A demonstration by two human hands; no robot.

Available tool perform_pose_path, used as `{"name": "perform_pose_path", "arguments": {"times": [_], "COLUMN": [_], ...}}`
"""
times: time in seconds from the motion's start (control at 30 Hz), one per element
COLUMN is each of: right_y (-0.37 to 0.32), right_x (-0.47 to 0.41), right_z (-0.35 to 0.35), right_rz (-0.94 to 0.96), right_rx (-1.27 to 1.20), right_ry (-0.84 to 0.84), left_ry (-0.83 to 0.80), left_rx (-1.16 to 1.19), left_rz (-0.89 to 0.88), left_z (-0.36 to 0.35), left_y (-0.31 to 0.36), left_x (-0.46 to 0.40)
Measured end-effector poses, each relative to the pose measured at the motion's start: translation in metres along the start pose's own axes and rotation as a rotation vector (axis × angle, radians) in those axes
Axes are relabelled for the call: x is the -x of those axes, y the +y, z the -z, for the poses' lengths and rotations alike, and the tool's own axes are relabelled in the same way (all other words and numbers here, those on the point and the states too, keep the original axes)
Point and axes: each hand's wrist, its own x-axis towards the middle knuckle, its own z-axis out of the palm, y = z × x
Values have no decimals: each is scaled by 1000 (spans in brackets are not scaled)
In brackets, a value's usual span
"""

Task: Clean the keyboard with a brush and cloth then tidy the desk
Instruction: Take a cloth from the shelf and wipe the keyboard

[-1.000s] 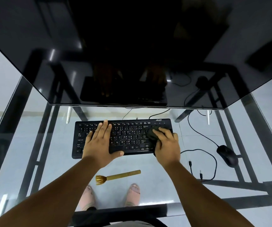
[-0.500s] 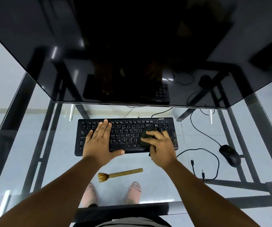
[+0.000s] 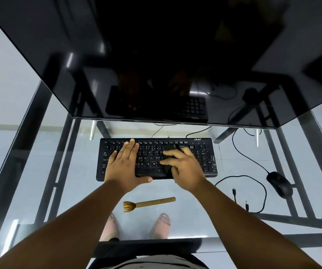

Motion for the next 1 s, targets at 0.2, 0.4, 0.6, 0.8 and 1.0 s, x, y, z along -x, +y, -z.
{"name": "perform_pose_path", "arguments": {"times": [0.2,0.4,0.6,0.8,1.0], "right_y": [23,-31,-29,-64,-54], "right_x": [16,1,10,-11,-4], "right_z": [9,-19,-28,-43,-34], "right_rz": [-131,-105,-272,-216,-363], "right_rx": [-59,-84,-39,-75,-62], "right_ry": [118,43,176,59,125], "left_ry": [-12,-35,-49,-65,-73], "left_rx": [-57,-48,9,45,80], "left_rz": [45,134,111,96,83], "left_z": [14,24,31,36,35], "left_y": [-31,-54,-65,-68,-70], "left_x": [7,15,17,16,17]}}
